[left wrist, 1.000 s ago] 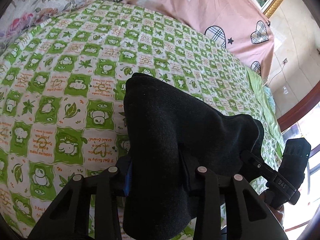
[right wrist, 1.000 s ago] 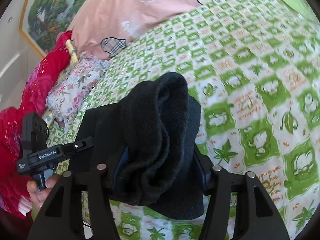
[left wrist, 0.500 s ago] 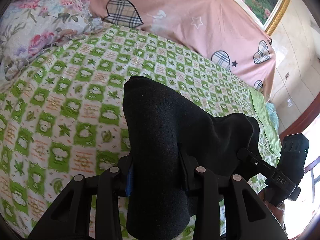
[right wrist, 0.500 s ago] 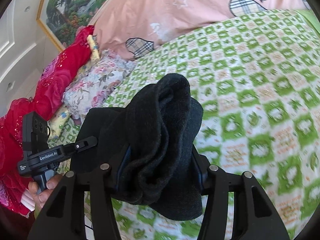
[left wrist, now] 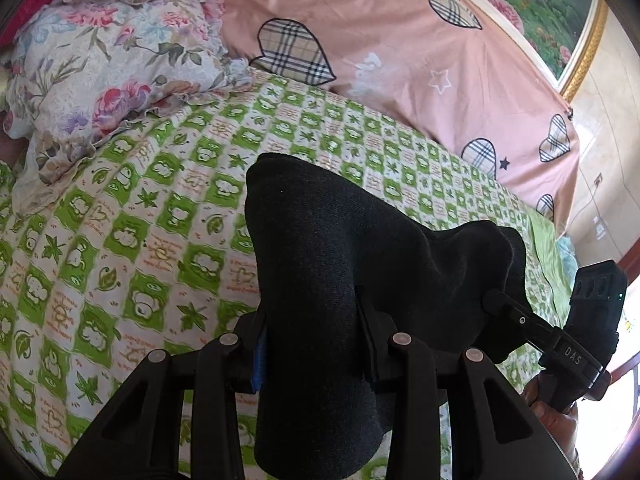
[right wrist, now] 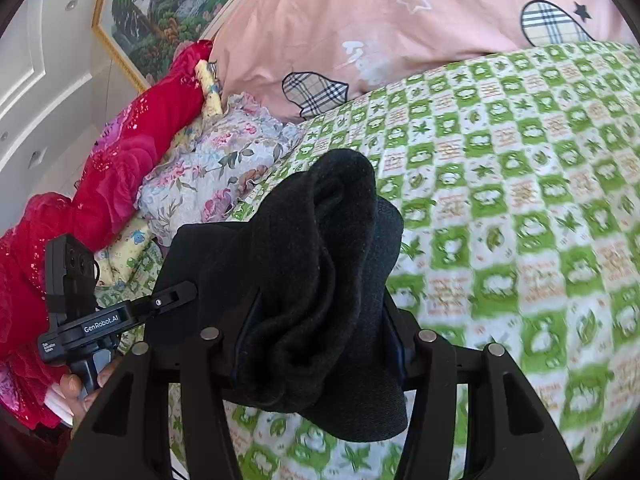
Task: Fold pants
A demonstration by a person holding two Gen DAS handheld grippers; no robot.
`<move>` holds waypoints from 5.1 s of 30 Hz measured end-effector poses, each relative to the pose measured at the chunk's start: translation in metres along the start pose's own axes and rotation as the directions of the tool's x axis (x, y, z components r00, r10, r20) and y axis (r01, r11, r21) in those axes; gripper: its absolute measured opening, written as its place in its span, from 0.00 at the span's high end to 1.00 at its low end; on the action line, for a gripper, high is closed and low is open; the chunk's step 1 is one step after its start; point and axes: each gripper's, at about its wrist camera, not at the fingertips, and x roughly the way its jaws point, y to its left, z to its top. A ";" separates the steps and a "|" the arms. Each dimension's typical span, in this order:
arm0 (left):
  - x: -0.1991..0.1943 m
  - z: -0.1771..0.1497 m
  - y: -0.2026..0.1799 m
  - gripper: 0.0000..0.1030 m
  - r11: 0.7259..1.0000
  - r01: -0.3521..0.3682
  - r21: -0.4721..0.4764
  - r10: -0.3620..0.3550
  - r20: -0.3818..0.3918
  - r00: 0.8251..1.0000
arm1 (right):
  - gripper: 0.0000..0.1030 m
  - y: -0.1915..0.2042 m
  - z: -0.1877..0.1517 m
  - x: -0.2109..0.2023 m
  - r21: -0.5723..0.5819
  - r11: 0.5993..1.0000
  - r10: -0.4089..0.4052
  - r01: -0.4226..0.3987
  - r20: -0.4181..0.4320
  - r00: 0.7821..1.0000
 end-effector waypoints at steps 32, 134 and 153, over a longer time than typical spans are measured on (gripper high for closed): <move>0.050 0.003 0.051 0.39 0.994 -0.096 -0.049 0.095 -0.033 0.995 | 0.30 -0.036 0.018 0.067 0.008 0.999 -0.035 0.036 -0.060 0.998; 0.007 -0.090 0.003 0.14 0.896 -0.400 0.192 0.378 0.141 0.915 | 0.00 0.043 -0.078 0.040 -0.377 0.906 -0.166 0.190 0.096 0.981; 0.009 -0.088 0.006 0.14 0.896 -0.401 0.191 0.378 0.147 0.914 | 0.00 0.039 -0.079 0.037 -0.366 0.910 -0.162 0.193 0.113 0.980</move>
